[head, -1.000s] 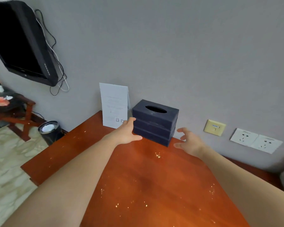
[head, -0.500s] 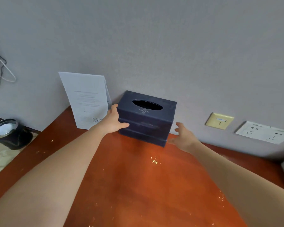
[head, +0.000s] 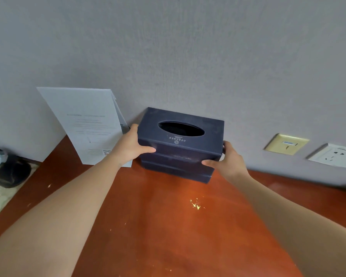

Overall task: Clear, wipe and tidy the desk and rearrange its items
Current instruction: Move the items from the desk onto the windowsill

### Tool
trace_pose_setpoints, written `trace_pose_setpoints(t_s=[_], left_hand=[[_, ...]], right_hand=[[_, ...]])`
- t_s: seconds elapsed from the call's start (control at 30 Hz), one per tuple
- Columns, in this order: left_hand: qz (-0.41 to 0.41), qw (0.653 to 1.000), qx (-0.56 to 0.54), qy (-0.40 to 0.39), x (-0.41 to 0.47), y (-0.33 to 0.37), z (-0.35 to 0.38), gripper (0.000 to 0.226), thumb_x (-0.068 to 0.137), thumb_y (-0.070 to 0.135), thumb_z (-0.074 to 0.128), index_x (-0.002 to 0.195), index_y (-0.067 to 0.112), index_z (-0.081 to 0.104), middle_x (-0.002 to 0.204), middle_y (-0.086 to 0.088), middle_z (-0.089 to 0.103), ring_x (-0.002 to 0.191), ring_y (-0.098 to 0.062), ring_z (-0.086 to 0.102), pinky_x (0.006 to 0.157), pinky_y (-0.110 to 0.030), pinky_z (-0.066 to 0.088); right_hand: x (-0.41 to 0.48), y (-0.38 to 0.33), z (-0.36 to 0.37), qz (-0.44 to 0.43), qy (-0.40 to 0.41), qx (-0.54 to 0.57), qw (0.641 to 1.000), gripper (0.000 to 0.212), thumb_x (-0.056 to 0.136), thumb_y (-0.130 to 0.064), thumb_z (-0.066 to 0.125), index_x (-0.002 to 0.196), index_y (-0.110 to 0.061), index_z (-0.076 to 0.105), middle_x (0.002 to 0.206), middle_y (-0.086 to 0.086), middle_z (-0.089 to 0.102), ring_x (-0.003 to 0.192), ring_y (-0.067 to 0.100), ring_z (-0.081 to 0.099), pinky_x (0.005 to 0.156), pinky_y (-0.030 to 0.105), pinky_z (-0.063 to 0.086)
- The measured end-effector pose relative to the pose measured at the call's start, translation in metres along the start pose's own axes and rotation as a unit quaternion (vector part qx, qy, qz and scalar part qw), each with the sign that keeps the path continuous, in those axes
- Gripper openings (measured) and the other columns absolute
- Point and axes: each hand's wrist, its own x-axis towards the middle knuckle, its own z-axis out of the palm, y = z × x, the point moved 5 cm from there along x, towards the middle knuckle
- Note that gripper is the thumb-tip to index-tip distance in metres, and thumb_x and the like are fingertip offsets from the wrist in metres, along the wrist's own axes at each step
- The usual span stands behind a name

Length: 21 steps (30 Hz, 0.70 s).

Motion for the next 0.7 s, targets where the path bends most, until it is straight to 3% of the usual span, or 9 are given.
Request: trace_pose_setpoints(t_s=[0.17,0.43,0.57,0.63,0.7], left_hand=[[0.022,1.0,0.001,0.019,-0.012,0.008,-0.002,0.078,0.07,0.036,0.088,0.132,0.02,0.044,0.127,0.003,0.061,0.115,-0.017,0.058,0.092,-0.032,0.049],[0.094,0.995,0.01,0.016,-0.064,0.068,0.003,0.081,0.07,0.044,0.086,0.136,0.024,0.044,0.133,0.004,0.06,0.12,-0.018,0.057,0.097,-0.038,0.052],[0.14,0.99,-0.001,-0.009,-0.098,0.108,0.02,0.079,0.072,0.046,0.084,0.138,0.027,0.044,0.135,0.005,0.058,0.122,-0.018,0.056,0.099,-0.044,0.051],[0.172,0.985,-0.015,-0.021,-0.117,0.131,0.033,0.077,0.074,0.044,0.083,0.138,0.026,0.045,0.134,0.007,0.057,0.119,-0.016,0.056,0.098,-0.041,0.052],[0.203,0.978,-0.03,-0.03,-0.135,0.156,0.046,0.076,0.074,0.041,0.083,0.138,0.026,0.046,0.129,0.011,0.056,0.111,-0.01,0.055,0.091,-0.031,0.051]], right_hand=[[-0.01,0.003,-0.01,-0.026,0.02,0.055,0.998,0.074,0.075,-0.022,0.083,0.14,-0.027,0.047,0.13,-0.008,0.062,0.122,0.016,0.056,0.096,0.026,0.042],[-0.079,0.016,-0.066,-0.066,0.06,0.118,0.989,0.067,0.078,-0.016,0.081,0.135,-0.034,0.051,0.113,-0.021,0.066,0.099,0.004,0.064,0.08,0.018,0.044],[-0.131,0.042,-0.106,-0.067,0.105,0.134,0.983,0.061,0.078,-0.02,0.081,0.131,-0.035,0.056,0.106,-0.022,0.069,0.098,-0.002,0.065,0.078,0.015,0.045],[-0.162,0.055,-0.131,-0.066,0.135,0.147,0.978,0.059,0.078,-0.018,0.081,0.129,-0.036,0.058,0.098,-0.027,0.069,0.086,-0.016,0.062,0.073,0.007,0.043],[-0.191,0.071,-0.156,-0.064,0.17,0.157,0.971,0.058,0.077,-0.017,0.082,0.128,-0.036,0.06,0.093,-0.029,0.07,0.085,-0.018,0.062,0.08,0.012,0.048]])
